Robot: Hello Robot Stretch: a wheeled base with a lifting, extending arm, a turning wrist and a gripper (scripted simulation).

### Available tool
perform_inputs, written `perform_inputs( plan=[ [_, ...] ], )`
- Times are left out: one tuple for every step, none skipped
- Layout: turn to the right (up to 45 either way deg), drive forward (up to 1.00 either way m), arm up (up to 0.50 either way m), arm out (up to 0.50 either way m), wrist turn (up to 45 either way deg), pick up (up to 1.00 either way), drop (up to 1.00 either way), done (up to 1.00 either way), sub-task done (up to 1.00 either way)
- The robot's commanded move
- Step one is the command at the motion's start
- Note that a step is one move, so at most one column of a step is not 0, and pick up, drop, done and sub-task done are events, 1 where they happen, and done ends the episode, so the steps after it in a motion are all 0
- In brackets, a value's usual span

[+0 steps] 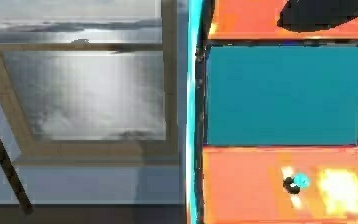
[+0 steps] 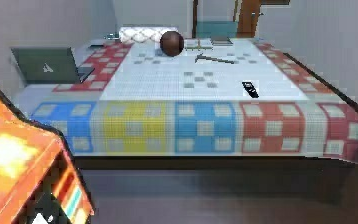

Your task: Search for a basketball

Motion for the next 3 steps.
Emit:
perform_inputs(
  plan=[
    [45.0, 0.00, 0.00, 0.00, 0.0, 0.00, 0.00, 0.00, 0.00],
    [45.0, 0.00, 0.00, 0.00, 0.0, 0.00, 0.00, 0.00, 0.00],
    [45.0, 0.00, 0.00, 0.00, 0.0, 0.00, 0.00, 0.00, 0.00]
  ],
)
